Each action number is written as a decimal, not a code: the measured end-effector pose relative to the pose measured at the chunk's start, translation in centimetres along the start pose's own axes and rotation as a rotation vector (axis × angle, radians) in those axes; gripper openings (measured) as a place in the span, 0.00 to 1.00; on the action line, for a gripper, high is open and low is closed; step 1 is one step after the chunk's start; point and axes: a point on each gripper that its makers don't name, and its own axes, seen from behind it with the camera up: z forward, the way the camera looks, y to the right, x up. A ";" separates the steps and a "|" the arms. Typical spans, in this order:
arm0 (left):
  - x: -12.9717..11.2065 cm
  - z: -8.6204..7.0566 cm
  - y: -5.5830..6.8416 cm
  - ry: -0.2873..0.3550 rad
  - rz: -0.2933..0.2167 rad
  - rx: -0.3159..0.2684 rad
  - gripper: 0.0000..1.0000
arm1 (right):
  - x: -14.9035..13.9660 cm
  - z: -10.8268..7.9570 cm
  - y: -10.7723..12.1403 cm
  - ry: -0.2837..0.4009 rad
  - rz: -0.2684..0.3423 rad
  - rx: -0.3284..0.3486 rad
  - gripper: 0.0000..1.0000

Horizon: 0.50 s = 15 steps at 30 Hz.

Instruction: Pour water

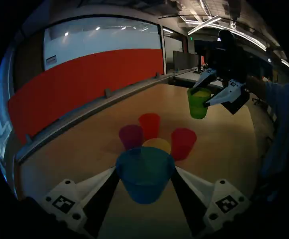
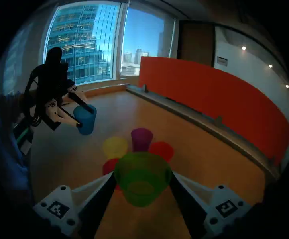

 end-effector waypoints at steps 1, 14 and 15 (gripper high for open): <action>-0.3 0.1 0.0 -0.009 -0.001 -0.003 0.87 | -0.2 0.1 0.0 -0.007 -0.002 0.001 0.92; -3.7 1.2 0.6 -0.111 -0.008 -0.045 0.87 | -3.1 1.2 -0.4 -0.096 -0.023 0.018 0.92; -3.9 1.3 0.6 -0.117 -0.007 -0.047 0.87 | -3.2 1.3 -0.5 -0.101 -0.024 0.019 0.92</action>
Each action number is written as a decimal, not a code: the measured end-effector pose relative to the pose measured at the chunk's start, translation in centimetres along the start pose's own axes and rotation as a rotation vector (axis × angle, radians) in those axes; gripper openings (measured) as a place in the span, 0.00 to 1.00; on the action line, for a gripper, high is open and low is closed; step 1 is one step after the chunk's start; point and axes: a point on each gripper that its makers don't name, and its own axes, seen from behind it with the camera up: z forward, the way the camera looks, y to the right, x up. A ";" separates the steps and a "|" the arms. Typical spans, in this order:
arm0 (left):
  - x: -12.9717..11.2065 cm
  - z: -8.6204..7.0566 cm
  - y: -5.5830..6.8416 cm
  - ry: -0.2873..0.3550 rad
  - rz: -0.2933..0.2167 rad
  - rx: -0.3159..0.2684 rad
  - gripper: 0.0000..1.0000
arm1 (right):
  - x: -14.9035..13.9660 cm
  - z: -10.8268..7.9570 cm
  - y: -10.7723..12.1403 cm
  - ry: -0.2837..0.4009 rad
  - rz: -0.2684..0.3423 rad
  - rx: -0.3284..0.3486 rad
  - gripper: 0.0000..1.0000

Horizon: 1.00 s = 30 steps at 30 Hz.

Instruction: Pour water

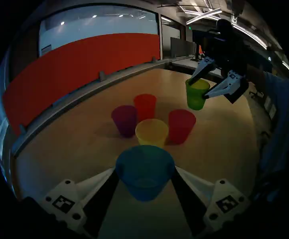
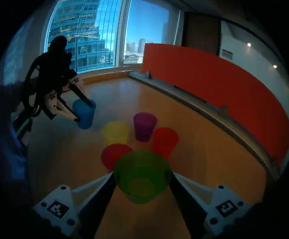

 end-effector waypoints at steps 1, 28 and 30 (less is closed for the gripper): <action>-0.2 0.1 0.0 -0.005 0.001 -0.002 0.87 | -0.1 0.1 0.0 -0.004 -0.002 0.001 0.92; -3.1 2.8 0.5 -0.058 -0.014 -0.038 0.87 | -4.5 2.5 -0.2 -0.076 0.027 0.008 0.92; -3.2 2.9 0.5 -0.059 -0.016 -0.039 0.87 | -4.7 2.5 -0.2 -0.078 0.030 0.007 0.92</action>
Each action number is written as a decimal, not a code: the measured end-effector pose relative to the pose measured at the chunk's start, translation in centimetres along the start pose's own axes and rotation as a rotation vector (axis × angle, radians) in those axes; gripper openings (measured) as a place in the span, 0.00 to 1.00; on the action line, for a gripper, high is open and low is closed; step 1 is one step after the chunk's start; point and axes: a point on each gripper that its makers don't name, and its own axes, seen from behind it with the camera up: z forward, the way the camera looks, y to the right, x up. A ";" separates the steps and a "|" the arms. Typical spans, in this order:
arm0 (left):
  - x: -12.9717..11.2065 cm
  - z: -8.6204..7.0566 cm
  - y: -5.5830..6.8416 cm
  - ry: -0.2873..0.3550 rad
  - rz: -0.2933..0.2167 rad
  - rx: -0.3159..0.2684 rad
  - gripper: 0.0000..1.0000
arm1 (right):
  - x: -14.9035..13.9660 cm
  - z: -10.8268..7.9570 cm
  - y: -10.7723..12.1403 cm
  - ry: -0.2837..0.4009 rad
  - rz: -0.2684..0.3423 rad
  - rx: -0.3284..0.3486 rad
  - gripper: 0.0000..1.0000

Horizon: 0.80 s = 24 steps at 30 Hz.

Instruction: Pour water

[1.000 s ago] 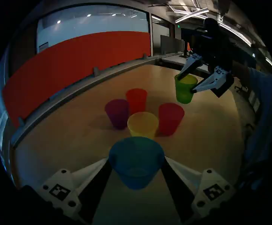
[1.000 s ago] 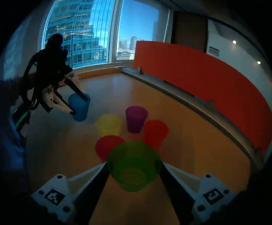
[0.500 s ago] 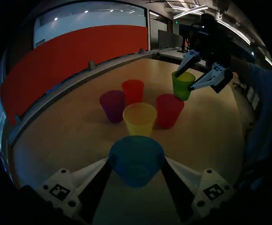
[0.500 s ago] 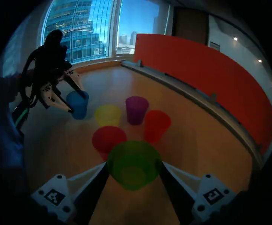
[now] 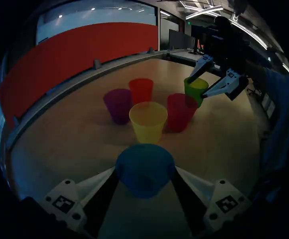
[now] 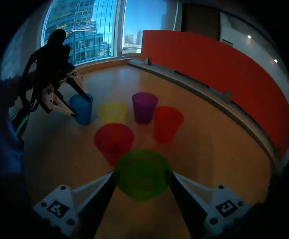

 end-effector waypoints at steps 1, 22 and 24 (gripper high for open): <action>0.0 0.1 0.0 0.000 -0.001 0.000 0.87 | -0.1 0.0 0.0 0.000 0.001 0.000 0.92; -1.5 0.0 -0.1 -0.023 -0.004 0.007 0.87 | -1.0 0.7 -0.3 -0.009 0.006 0.001 0.92; -1.5 0.0 -0.1 -0.022 -0.005 0.008 0.87 | -1.0 0.7 -0.3 -0.008 0.005 0.000 0.92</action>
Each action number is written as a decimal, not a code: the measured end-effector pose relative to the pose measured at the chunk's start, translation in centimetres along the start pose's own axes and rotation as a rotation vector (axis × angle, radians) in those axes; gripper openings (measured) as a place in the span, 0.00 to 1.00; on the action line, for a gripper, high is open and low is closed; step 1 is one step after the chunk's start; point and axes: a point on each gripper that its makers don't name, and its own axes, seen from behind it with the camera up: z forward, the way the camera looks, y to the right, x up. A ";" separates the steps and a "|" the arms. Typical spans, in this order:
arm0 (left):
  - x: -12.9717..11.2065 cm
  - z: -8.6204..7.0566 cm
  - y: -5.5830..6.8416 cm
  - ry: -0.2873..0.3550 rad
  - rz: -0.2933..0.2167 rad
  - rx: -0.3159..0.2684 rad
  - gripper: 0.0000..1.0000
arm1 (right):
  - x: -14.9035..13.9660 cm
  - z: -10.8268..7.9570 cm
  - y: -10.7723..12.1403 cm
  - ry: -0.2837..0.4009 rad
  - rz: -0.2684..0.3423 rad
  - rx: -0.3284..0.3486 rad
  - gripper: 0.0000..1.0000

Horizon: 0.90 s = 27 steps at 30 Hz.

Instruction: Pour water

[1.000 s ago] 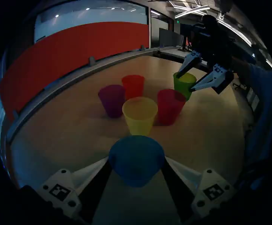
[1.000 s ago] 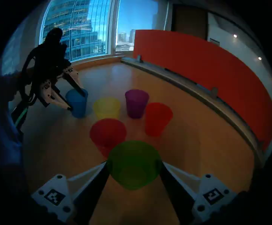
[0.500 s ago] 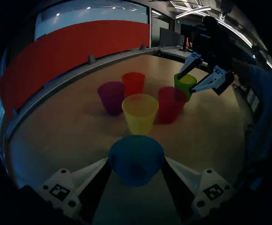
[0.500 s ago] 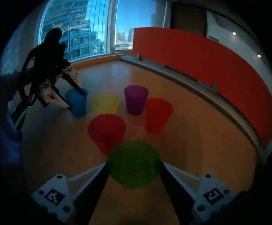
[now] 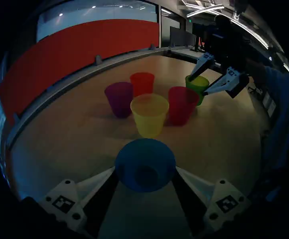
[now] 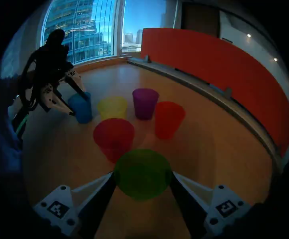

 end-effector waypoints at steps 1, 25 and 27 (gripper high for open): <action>0.0 0.0 0.0 0.000 -0.003 -0.002 0.87 | 0.0 0.0 0.0 0.001 0.000 0.000 0.92; -1.7 -0.6 0.5 -0.034 -0.020 -0.003 0.92 | -1.5 0.3 -0.2 0.003 0.025 -0.007 0.93; -1.8 -0.6 0.5 -0.035 -0.021 -0.002 0.92 | -1.5 0.2 -0.2 0.005 0.029 -0.009 0.93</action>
